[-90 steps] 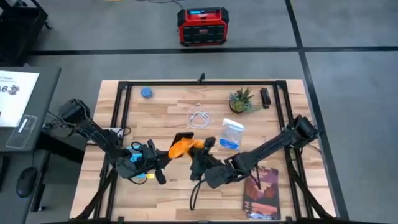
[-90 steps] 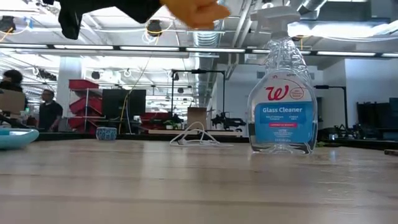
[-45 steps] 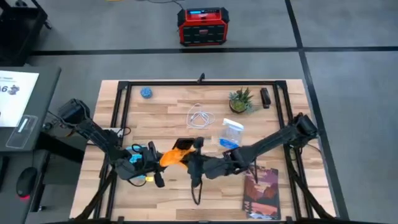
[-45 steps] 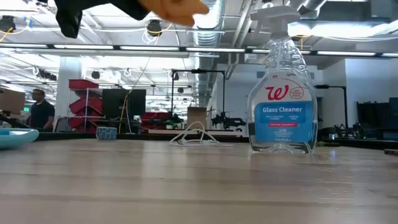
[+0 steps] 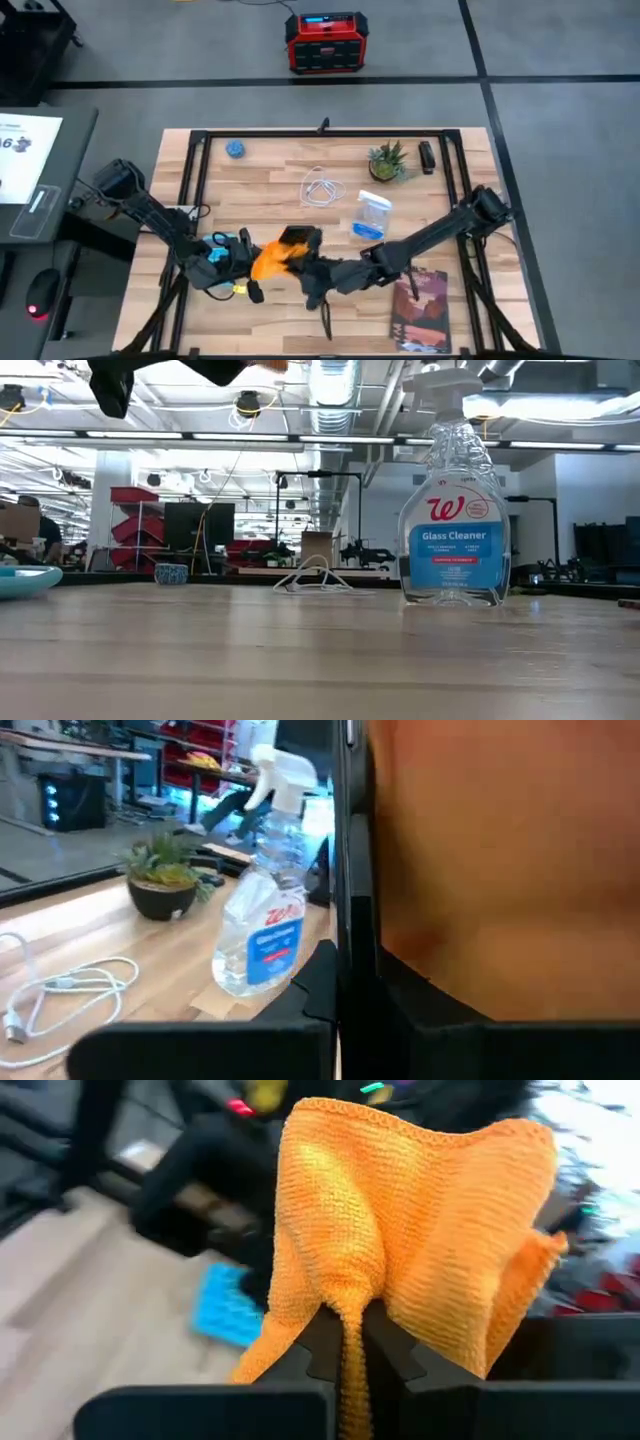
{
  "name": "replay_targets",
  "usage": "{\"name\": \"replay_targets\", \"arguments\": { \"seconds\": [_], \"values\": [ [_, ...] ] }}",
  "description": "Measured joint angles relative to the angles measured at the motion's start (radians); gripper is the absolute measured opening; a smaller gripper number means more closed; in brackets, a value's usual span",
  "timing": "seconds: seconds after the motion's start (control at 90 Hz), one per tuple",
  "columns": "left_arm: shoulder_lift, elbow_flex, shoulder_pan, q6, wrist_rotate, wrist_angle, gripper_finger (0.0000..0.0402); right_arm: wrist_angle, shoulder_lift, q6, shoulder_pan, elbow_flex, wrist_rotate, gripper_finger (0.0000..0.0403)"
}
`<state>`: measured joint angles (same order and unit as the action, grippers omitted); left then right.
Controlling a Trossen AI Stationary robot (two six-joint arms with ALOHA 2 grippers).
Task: Apply microfiber cloth
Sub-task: Wipe the black cellphone using microfiber cloth
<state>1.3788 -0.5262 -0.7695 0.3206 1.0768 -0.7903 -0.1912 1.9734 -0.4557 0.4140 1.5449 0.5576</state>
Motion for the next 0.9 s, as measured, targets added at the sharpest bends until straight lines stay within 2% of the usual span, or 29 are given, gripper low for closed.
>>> {"name": "replay_targets", "arguments": {
  "seconds": [0.078, 0.156, 0.389, 0.533, 0.589, 0.678, 0.756, 0.844, 0.9],
  "values": [
    [0.0, 0.0, 0.007, 0.012, 0.005, 0.026, 0.0006, -0.007, 0.018, 0.003, -0.012, 0.0, 0.027, 0.0001],
    [0.0, 0.0, 0.013, 0.026, -0.004, 0.039, 0.0006, 0.002, 0.029, 0.012, -0.017, 0.0, 0.102, 0.0001],
    [-0.001, 0.001, 0.021, 0.045, -0.016, 0.058, 0.0006, 0.037, 0.018, -0.045, -0.001, 0.0, 0.424, 0.0001],
    [-0.002, 0.001, 0.022, 0.064, 0.001, 0.053, 0.0006, 0.054, -0.007, -0.096, 0.004, 0.001, 0.68, 0.0001],
    [-0.002, 0.001, 0.022, 0.083, 0.003, 0.054, 0.0007, 0.071, -0.018, -0.09, 0.005, 0.001, 0.736, 0.0001],
    [-0.006, 0.001, 0.021, 0.088, 0.0, 0.058, 0.0007, 0.128, -0.035, -0.036, 0.012, 0.001, 0.743, 0.0001],
    [-0.02, 0.002, 0.009, 0.077, -0.003, 0.079, 0.0007, 0.234, -0.039, 0.055, 0.022, 0.002, 0.708, 0.0001],
    [-0.051, 0.004, -0.013, 0.065, 0.01, 0.114, 0.0007, 0.396, -0.042, 0.227, 0.026, 0.003, 0.602, 0.0001],
    [-0.082, 0.004, -0.035, 0.061, 0.046, 0.155, 0.0007, 0.497, -0.042, 0.355, 0.022, 0.002, 0.482, 0.0001]
  ]
}}
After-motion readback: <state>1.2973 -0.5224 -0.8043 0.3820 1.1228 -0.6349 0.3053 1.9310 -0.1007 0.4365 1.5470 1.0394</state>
